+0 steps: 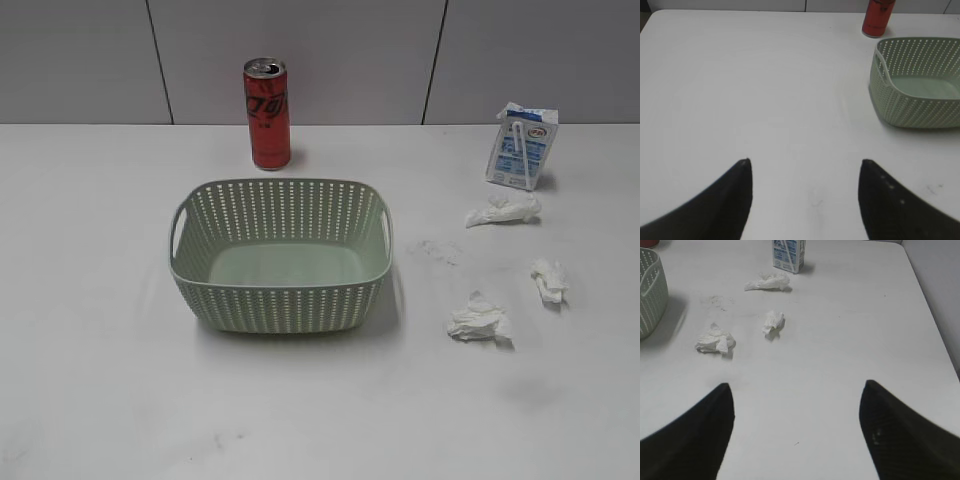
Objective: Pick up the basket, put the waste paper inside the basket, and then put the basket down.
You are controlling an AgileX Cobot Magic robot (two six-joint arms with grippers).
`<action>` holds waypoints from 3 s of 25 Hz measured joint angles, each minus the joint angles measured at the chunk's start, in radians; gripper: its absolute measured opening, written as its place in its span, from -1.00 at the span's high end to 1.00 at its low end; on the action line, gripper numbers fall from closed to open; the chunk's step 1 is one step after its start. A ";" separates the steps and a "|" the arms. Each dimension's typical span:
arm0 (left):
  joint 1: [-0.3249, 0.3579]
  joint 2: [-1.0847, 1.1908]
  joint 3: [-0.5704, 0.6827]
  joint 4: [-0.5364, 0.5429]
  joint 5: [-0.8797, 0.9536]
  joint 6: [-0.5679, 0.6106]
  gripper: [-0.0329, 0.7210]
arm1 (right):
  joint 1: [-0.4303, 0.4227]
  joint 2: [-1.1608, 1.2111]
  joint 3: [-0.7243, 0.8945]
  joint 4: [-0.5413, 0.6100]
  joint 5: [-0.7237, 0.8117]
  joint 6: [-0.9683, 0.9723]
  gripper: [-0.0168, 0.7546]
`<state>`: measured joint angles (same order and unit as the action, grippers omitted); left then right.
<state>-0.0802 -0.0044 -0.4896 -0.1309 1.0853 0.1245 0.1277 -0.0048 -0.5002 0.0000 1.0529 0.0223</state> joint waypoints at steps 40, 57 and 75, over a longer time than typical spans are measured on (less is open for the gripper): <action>-0.380 1.461 -0.647 0.063 -0.281 -0.174 -0.37 | 0.000 0.000 0.000 0.000 0.000 0.000 -0.57; -0.449 2.001 -0.884 0.189 -0.201 -0.437 -0.35 | 0.000 0.000 0.000 0.000 -0.001 0.000 -0.57; -0.437 2.001 -0.887 0.092 -0.171 -0.453 0.91 | 0.000 0.000 0.000 0.000 -0.001 0.000 -0.57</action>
<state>-0.5169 1.9970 -1.3767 -0.0386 0.9142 -0.3283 0.1277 -0.0048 -0.5002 0.0000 1.0518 0.0223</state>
